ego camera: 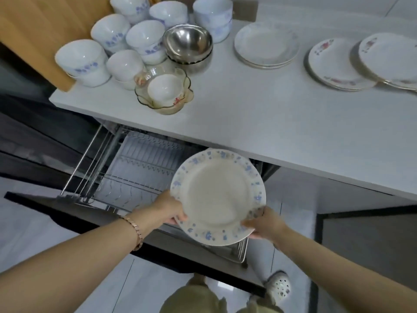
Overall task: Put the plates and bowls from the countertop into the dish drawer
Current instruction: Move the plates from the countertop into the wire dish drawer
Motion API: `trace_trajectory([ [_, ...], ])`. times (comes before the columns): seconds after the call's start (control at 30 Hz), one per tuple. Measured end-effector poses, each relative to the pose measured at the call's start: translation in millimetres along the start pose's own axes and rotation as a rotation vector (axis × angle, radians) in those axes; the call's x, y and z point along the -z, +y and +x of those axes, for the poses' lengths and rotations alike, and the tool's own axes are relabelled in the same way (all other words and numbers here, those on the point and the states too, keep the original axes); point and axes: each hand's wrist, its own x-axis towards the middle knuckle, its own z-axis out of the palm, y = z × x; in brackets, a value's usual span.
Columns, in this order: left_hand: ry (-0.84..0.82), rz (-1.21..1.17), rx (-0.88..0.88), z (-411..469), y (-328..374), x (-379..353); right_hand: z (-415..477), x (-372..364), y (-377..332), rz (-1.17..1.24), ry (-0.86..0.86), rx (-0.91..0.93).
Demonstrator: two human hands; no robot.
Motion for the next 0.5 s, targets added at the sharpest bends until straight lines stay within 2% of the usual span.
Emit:
trace_trajectory([
  [0.13, -0.019, 0.097, 0.041, 53, -2, 30, 41, -47, 0, 0.182, 0.024, -0.148],
  [0.23, 0.000, 0.206, 0.032, 97, 4, 28, 76, -68, 9, 0.192, 0.101, -0.195],
  [0.33, 0.012, 0.259, 0.016, 138, 12, 17, 110, -75, 11, 0.141, 0.219, -0.203],
  [0.5, 0.059, 0.313, -0.015, 194, 26, -8, 153, -70, 10, 0.260, 0.324, -0.175],
])
